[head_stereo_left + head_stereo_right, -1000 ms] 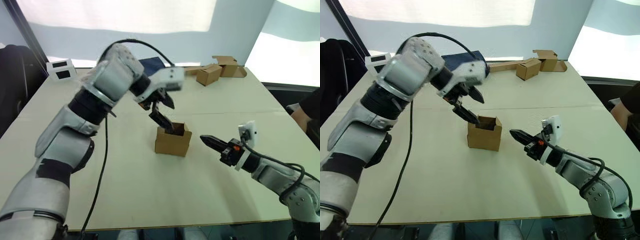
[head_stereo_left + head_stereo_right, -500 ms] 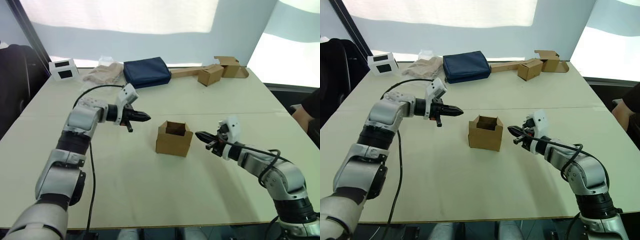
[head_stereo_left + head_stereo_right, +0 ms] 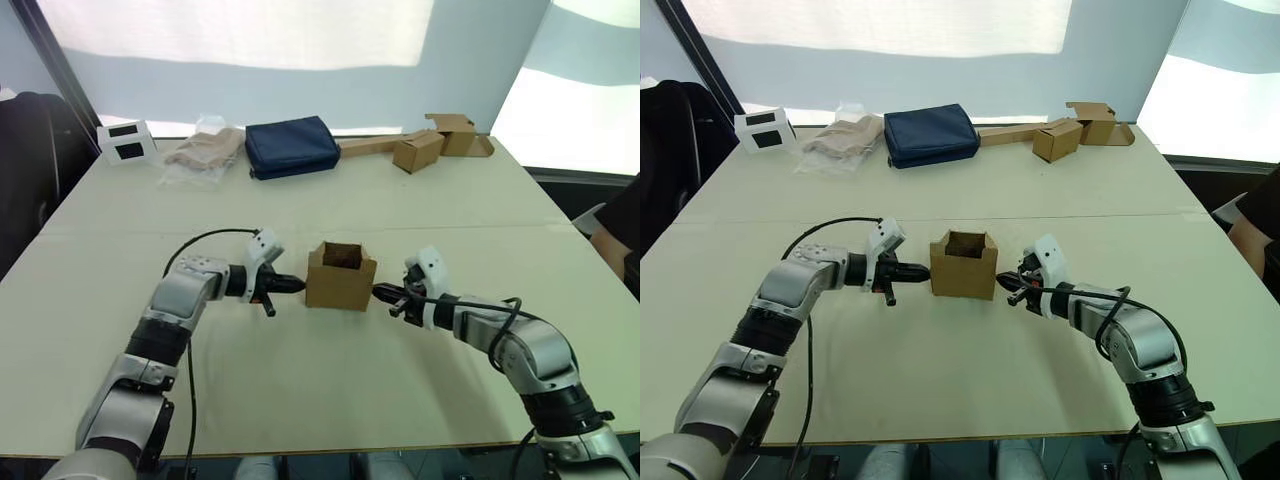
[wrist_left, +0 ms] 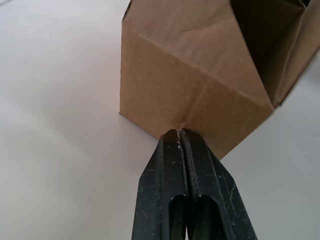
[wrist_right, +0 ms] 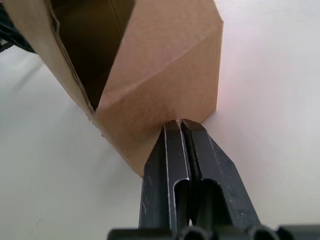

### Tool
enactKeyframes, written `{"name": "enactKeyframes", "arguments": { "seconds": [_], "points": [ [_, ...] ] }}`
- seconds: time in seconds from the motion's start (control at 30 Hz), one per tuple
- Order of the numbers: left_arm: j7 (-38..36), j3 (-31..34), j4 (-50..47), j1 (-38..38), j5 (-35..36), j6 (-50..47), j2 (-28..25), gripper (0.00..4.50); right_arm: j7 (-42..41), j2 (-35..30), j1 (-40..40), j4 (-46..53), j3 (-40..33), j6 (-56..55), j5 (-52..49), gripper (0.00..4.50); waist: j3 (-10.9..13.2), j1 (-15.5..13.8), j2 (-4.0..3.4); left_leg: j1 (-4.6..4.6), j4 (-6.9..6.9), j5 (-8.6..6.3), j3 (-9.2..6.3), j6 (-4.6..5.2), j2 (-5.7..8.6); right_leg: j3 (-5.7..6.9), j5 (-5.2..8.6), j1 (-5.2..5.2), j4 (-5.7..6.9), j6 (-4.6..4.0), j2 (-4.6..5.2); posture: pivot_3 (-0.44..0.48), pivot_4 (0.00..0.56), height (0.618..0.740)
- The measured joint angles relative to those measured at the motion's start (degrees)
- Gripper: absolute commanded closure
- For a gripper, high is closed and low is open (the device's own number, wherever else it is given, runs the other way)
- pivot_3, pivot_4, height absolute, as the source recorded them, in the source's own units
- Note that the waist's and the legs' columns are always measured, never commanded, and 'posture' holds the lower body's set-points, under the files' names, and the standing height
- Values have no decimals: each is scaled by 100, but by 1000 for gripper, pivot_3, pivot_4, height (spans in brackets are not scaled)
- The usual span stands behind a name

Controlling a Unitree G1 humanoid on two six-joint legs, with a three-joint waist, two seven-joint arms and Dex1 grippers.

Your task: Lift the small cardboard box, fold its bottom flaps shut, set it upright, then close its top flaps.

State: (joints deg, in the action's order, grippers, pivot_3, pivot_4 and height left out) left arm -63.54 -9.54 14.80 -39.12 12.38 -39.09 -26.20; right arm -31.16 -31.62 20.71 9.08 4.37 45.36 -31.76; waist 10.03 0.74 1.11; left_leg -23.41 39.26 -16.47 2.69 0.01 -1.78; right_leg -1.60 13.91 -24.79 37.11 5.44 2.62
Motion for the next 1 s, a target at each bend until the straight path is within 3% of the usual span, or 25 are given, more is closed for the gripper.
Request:
{"name": "enactKeyframes", "arguments": {
  "seconds": [0.3, 0.7, 1.0],
  "points": [
    [-271, -102, -639, 155, 266, -672, -374, 4489, -128, 133, 84, -17, 71, 255, 141, 4500, 0, 5, 0, 2, 0, 0, -2, 0, 0, 0, 0, 0, 2, -1, -1, 0, 150, 740],
    [-360, -243, -640, 287, 311, -495, -740, 4489, -266, 9, 40, 224, 298, 265, 503, 4500, 0, 4, 0, 2, 0, 0, -2, 0, 0, 1, 1, 0, 1, -1, -1, 0, 150, 740],
    [-350, 643, -621, -21, 976, -357, -874, 4489, -737, 187, 28, 201, -804, -692, 99, 4500, 0, -3, 0, 3, 0, 0, -1, 0, 0, 3, 0, 5, -2, 0, 1, 0, 150, 740]
  ]
}}
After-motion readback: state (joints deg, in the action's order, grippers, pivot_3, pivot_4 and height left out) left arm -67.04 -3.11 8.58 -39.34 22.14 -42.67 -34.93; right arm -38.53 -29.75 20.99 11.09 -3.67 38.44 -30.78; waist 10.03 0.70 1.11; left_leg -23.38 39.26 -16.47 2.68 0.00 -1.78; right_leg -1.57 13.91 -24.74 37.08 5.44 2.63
